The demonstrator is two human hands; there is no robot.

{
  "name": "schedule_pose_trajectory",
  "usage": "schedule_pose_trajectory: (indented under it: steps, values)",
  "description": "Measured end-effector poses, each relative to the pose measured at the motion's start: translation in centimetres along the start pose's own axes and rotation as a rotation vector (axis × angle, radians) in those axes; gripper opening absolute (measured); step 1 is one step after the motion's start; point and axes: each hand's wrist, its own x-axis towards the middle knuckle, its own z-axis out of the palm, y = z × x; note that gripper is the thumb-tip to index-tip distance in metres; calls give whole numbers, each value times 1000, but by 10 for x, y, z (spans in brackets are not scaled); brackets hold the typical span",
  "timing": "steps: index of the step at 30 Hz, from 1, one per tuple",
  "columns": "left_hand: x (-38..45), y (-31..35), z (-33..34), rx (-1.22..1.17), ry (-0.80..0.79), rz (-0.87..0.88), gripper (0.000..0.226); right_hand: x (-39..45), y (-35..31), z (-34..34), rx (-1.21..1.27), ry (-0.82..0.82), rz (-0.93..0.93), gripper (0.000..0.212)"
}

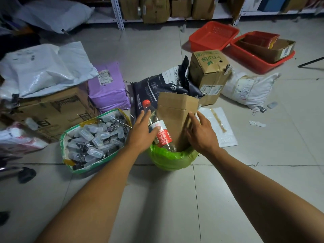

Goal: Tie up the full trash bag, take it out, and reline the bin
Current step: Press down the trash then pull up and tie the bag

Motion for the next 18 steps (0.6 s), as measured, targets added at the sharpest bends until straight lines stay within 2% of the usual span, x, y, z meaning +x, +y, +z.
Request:
schedule_pose_trajectory:
  steps: [3,6,10,12,15,18]
  values:
    - [-6,-4,-6,-1,50,11,62,-6,14,0,-10,-29,51,47]
    - [-12,-8,-8,-7,123,-20,40,-5,25,3,72,-11,106,45]
    - [-14,-16,-4,60,68,-160,25,-3,35,4,174,9,222,38]
    - [-15,-17,0,23,1,-243,22,-4,38,5,185,-28,255,37]
    - [-18,-12,4,-65,-75,-313,32,-5,36,7,197,-95,279,40]
    - [-17,-15,8,-141,-94,-353,36,-6,33,8,207,-114,295,38]
